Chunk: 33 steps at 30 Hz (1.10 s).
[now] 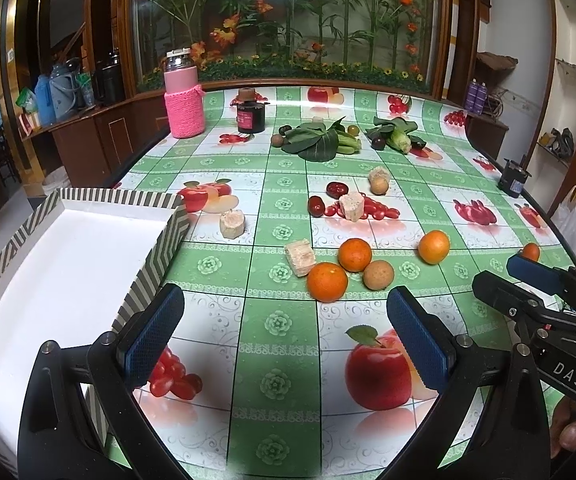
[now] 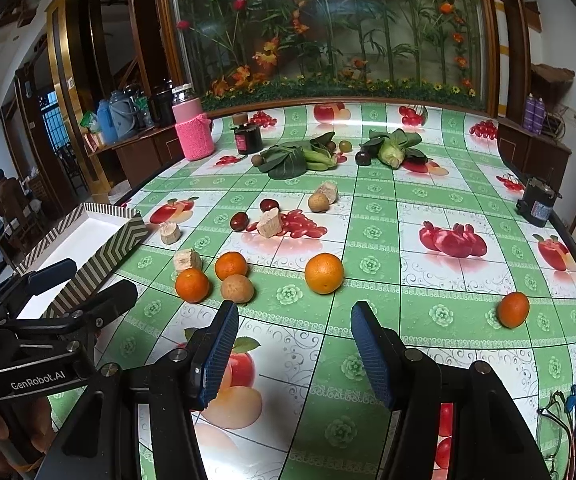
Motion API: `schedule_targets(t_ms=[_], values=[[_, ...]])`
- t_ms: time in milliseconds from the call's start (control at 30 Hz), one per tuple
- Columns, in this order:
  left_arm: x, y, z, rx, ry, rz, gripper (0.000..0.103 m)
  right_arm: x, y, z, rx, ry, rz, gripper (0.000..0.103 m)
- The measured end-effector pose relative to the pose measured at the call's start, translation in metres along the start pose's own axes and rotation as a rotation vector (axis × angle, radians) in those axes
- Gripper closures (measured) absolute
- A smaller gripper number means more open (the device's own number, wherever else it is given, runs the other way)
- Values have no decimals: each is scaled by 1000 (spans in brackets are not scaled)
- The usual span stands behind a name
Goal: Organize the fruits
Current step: 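Move both tools toward the oranges on the tablecloth, then grasp an orange with the left tool while the right tool grasps another orange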
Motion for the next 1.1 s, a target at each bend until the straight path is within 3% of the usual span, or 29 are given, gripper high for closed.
schedule_targets(t_ms=[467,767,900,1033,1100], values=[[1,-10,-14,-41,-26,-27,1,8,-9,-11,-36,-1,-15,45],[23,-17,-34,-115,-107,-95,5,12,-9,-21,-54,14,-17,45],[29,-16,-43,-172,-167,-69,8,18,-9,-27,-72,3,-12,46],[23,-9,-51,-180,-107,-95,8,25,-6,-33,-84,13,-25,46],[23,-8,-57,-203,-111,-92,9,27,-4,-36,-89,14,-25,46]])
Point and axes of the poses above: each gripper's, at about its wrist camera, not at the fingertips, and z roughly against the way its jaws point, x to its right, y to its top, the point moved 9 cm from there along -z, roughly the way its jaws point, and after that the axes turned 2 degrees about -z, right-handed, at the moved point
